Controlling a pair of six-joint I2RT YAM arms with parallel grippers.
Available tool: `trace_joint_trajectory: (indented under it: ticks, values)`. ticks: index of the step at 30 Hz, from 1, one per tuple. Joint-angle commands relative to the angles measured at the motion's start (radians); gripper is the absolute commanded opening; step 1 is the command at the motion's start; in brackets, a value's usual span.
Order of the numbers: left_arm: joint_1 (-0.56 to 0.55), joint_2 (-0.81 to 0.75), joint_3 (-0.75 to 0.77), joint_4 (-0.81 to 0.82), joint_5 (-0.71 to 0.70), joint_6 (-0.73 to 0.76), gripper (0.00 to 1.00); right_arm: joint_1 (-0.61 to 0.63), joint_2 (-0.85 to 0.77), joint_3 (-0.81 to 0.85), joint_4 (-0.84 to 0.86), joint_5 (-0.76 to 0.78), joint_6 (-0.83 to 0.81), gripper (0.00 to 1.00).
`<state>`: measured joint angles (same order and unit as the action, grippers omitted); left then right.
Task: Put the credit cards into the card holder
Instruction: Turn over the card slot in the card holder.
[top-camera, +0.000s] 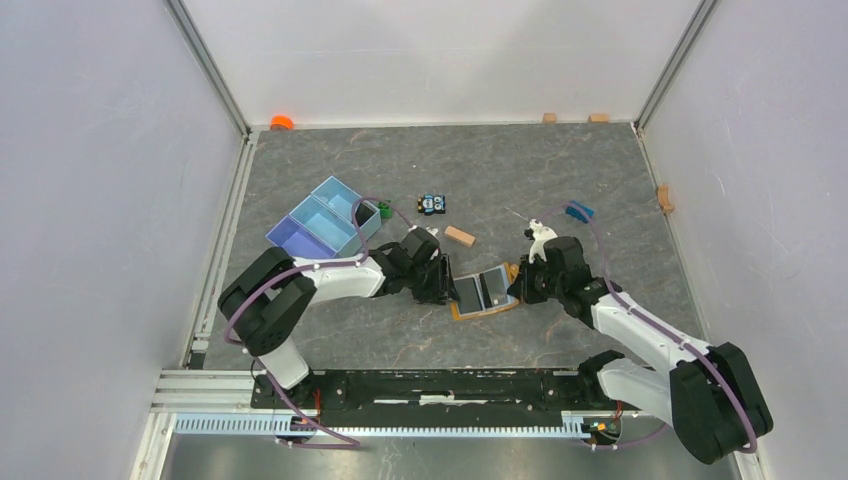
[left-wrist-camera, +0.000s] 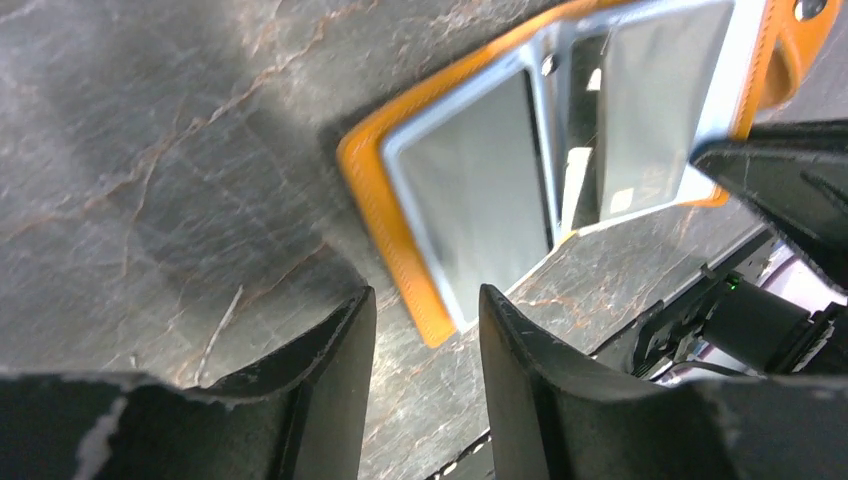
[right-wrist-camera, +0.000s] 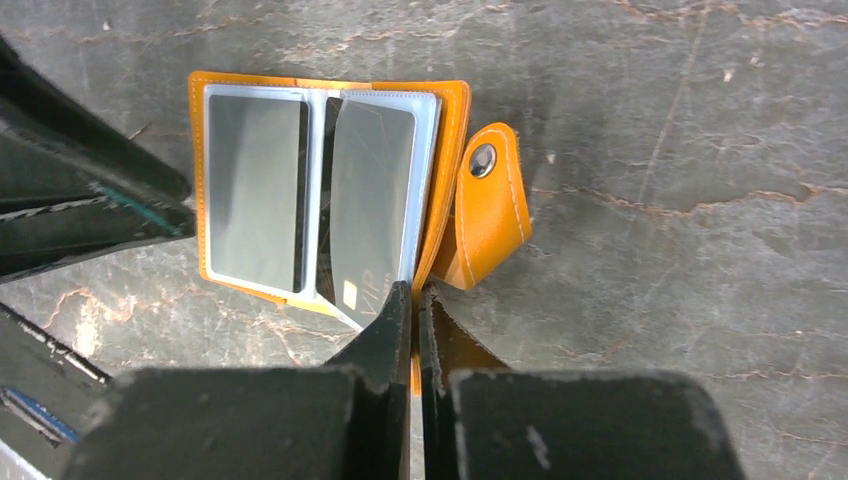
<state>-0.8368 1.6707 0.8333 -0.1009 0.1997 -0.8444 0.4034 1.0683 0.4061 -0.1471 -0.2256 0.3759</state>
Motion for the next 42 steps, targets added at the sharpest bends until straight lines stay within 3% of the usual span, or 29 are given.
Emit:
trace_joint_trajectory:
  ticks: [1, 4, 13, 24, 42]
  values:
    - [0.001, 0.059, 0.0, 0.082, 0.019, 0.009, 0.47, 0.037, -0.029, 0.051, -0.016, -0.03, 0.0, 0.05]
    - [0.001, 0.079, -0.006, 0.096, 0.023, 0.002, 0.4, 0.064, -0.04, 0.055, 0.003, -0.059, 0.027, 0.14]
    - [0.001, 0.08, -0.011, 0.085, -0.012, 0.013, 0.29, 0.112, -0.074, 0.083, -0.006, -0.028, 0.061, 0.16]
    - [0.001, 0.081, -0.002, 0.07, -0.02, 0.022, 0.22, 0.133, -0.056, 0.089, 0.001, -0.021, 0.063, 0.17]
    - [0.001, 0.095, 0.004, 0.064, -0.016, 0.025, 0.21, 0.137, -0.079, 0.091, -0.003, -0.02, 0.072, 0.22]
